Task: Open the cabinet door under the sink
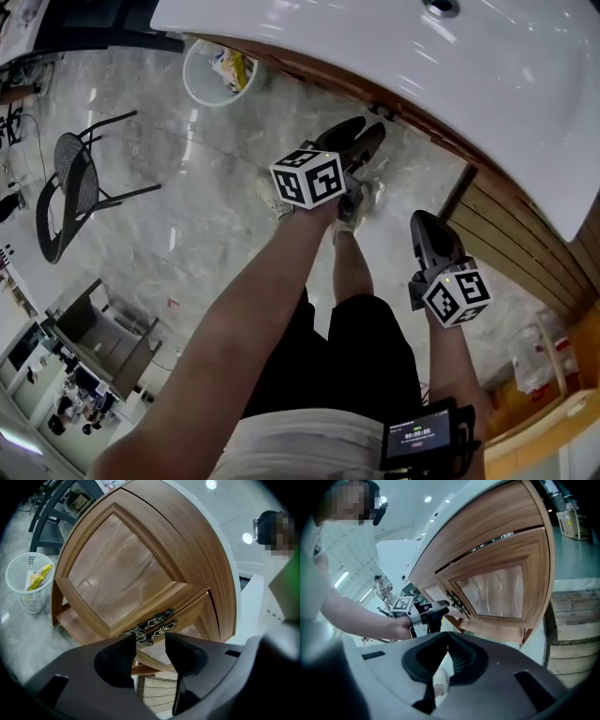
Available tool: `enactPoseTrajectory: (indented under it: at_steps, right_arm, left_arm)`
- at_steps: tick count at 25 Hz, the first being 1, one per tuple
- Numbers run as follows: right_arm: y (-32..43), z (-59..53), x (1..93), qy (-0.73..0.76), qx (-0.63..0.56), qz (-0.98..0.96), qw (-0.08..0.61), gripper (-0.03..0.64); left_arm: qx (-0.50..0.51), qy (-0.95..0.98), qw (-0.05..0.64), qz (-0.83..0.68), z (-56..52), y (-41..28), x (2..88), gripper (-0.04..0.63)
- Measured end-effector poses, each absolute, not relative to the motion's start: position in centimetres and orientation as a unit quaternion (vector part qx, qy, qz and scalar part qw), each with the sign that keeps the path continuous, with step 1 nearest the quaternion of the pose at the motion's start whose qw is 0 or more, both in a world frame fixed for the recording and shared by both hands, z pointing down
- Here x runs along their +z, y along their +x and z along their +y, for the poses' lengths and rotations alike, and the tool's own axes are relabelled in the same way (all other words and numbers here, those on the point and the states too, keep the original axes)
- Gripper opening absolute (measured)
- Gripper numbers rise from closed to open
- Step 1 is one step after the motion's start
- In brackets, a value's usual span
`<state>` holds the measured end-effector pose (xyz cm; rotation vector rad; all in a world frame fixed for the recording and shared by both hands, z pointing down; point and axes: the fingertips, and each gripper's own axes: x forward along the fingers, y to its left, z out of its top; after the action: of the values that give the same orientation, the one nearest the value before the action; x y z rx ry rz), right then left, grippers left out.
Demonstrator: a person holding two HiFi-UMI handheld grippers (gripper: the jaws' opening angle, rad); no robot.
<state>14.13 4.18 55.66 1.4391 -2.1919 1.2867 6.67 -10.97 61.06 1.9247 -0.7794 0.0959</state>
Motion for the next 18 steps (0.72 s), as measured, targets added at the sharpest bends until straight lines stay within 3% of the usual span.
enactPoseTrajectory:
  at_steps: [8,18]
  right_arm:
    - [15.1,5.8,57.1,0.497,0.447,-0.734,0.121,0.014]
    - [17.1,6.9,57.9,0.529,0.447,-0.709,0.133,0.014]
  left_arm:
    - [0.026,0.770,0.538,-0.343,-12.5,6.9,63.5,0.181]
    - [0.041,0.793,0.515,-0.323,-13.6,7.6,63.4,0.168]
